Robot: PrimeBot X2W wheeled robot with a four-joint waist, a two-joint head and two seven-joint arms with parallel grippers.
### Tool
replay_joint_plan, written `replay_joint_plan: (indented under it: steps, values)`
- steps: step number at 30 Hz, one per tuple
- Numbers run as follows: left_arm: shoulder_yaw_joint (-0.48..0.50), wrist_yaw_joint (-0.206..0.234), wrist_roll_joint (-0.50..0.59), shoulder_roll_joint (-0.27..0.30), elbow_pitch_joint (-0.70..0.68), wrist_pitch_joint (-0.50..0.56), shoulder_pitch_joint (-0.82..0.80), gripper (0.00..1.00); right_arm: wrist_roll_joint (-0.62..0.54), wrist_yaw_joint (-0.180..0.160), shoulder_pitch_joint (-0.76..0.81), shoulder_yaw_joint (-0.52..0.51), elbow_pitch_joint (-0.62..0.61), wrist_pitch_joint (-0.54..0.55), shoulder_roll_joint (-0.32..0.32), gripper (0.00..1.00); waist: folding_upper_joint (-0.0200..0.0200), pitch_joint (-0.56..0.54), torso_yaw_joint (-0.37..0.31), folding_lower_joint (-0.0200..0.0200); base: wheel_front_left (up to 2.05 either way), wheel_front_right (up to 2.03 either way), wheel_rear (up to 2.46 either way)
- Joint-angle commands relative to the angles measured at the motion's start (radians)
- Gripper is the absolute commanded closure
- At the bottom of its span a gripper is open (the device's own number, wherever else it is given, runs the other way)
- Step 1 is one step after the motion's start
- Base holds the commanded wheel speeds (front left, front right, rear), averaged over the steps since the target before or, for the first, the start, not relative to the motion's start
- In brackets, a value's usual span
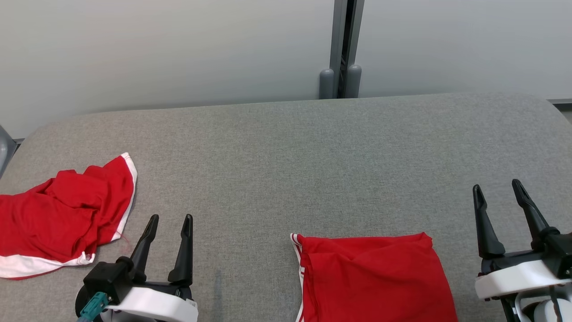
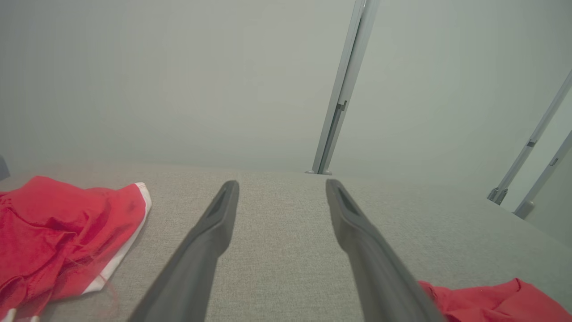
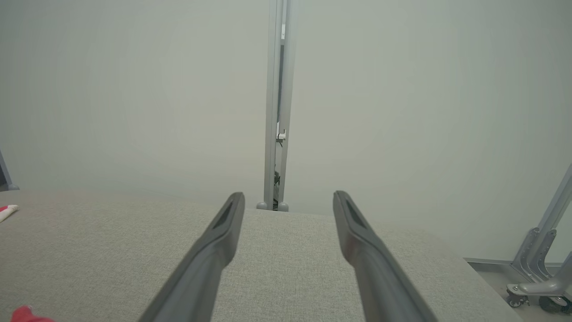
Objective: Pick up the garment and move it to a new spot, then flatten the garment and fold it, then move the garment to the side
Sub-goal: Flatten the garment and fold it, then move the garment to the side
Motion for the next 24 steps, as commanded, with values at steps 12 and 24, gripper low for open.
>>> replay_joint_plan:
  steps: [12,24]
  values:
    - [-0.007,0.013,-0.016,0.005,-0.002,-0.004,-0.003,0.00,0.039,0.000,0.011,-0.010,-0.005,-0.001,-0.003,0.00,-0.0001,0.006,0.016,0.0000,0.00,0.00,0.00]
    - [-0.005,0.012,0.010,0.005,-0.001,-0.004,-0.004,0.00,0.053,0.000,0.008,-0.005,0.003,-0.001,-0.005,0.00,-0.0001,0.012,0.023,0.0000,0.00,0.00,0.00]
